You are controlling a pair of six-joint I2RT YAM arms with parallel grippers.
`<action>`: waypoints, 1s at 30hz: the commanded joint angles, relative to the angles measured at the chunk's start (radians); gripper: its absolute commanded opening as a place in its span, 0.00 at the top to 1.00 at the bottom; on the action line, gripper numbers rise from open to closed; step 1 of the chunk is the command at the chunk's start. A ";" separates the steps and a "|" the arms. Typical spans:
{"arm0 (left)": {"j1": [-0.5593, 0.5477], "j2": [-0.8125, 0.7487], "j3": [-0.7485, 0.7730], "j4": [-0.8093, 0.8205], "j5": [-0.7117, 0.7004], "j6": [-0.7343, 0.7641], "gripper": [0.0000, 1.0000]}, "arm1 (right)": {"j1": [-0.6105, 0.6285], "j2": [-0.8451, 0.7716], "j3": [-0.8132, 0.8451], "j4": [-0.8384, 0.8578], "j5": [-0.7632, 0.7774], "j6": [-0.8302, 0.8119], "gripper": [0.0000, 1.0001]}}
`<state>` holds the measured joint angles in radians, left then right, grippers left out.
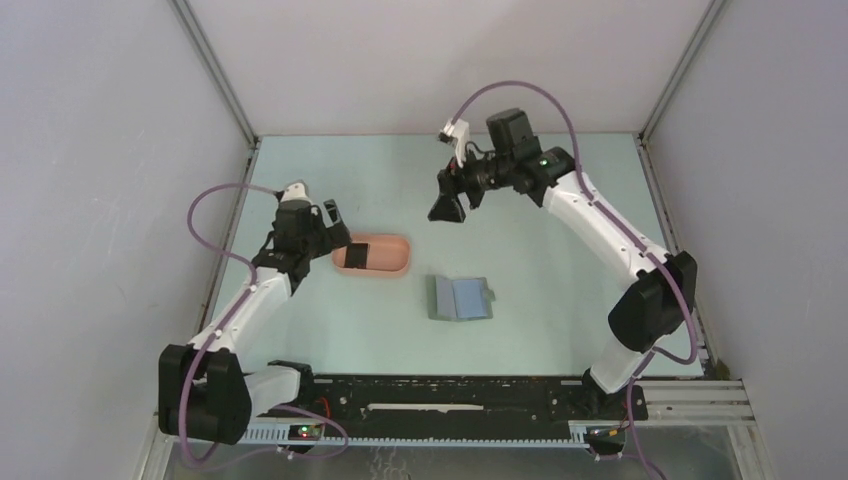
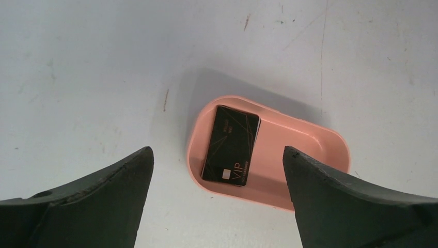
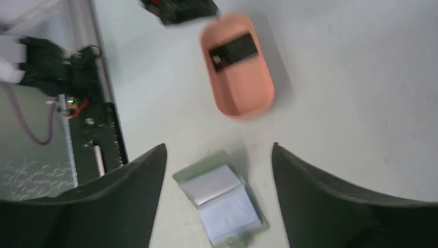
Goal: Put the credit cards into the card holder
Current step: Pick up the credit card from the storage box.
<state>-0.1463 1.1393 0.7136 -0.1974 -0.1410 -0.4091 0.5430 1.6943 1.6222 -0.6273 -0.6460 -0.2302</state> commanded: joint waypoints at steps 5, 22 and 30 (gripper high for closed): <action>0.076 0.133 -0.002 0.068 0.133 -0.069 0.12 | -0.006 0.163 0.278 -0.124 -0.403 0.103 0.00; 0.076 0.315 0.053 -0.014 0.105 -0.092 0.56 | 0.176 0.245 0.053 0.231 -0.042 0.459 0.16; 0.057 0.291 0.006 0.038 0.126 -0.140 0.94 | 0.202 0.326 0.034 0.276 -0.015 0.565 0.23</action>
<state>-0.0769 1.4548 0.7136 -0.2127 -0.0269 -0.5045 0.7238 2.0068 1.6676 -0.4122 -0.6884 0.2443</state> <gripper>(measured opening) 0.124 0.789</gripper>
